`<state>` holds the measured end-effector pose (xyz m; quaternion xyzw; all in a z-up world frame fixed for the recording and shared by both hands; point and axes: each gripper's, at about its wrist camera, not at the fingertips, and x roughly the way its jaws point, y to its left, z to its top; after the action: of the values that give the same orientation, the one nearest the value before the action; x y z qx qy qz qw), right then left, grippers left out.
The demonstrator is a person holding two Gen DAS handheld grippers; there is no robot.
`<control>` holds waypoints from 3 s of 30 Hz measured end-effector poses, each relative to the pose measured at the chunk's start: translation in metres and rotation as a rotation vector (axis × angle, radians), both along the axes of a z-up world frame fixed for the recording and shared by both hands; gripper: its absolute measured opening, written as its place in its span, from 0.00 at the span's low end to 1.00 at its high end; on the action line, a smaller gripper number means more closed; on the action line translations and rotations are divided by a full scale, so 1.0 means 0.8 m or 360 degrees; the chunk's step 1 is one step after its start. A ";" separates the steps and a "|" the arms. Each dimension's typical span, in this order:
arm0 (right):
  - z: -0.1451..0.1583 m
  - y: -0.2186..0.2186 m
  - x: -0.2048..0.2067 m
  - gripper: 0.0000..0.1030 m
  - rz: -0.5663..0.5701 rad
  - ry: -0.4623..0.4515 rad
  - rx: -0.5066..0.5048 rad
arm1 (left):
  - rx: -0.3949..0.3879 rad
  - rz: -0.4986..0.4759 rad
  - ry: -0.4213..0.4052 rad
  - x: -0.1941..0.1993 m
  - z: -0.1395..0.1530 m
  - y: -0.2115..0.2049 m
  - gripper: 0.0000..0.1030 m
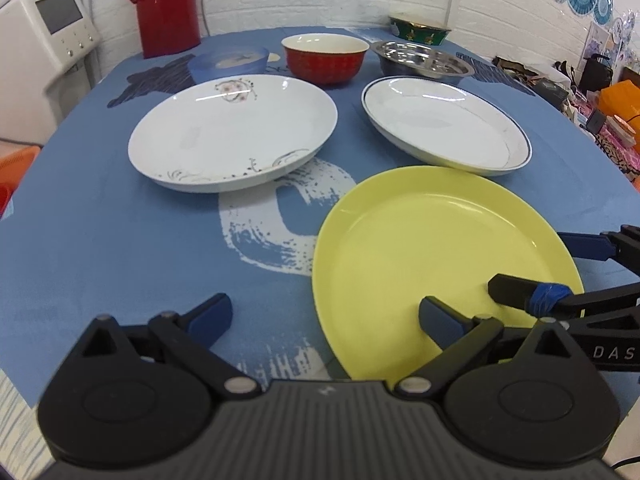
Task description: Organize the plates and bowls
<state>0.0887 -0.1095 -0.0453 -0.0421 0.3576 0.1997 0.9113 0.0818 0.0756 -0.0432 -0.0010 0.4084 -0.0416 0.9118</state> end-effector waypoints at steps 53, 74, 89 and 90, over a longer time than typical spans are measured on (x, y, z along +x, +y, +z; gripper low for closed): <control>0.072 0.065 0.046 0.48 0.0181 -0.0156 0.0233 | -0.0197 0.0436 -0.0237 -0.012 0.059 0.146 0.89; 0.025 0.181 0.225 0.51 0.0339 0.0150 -0.0027 | -0.0162 0.0430 -0.0018 0.159 0.039 0.182 0.88; 0.016 0.180 0.213 0.59 0.0338 0.0085 0.0024 | -0.0171 0.0476 0.0004 0.168 0.016 0.186 0.83; 0.015 0.180 0.210 0.59 0.0355 0.0066 0.0019 | -0.0136 0.0475 0.0004 0.169 0.016 0.184 0.79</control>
<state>0.2566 0.0348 -0.0334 -0.0719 0.3682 0.3028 0.8761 0.2166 0.2226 -0.0303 -0.1005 0.4027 0.0770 0.9065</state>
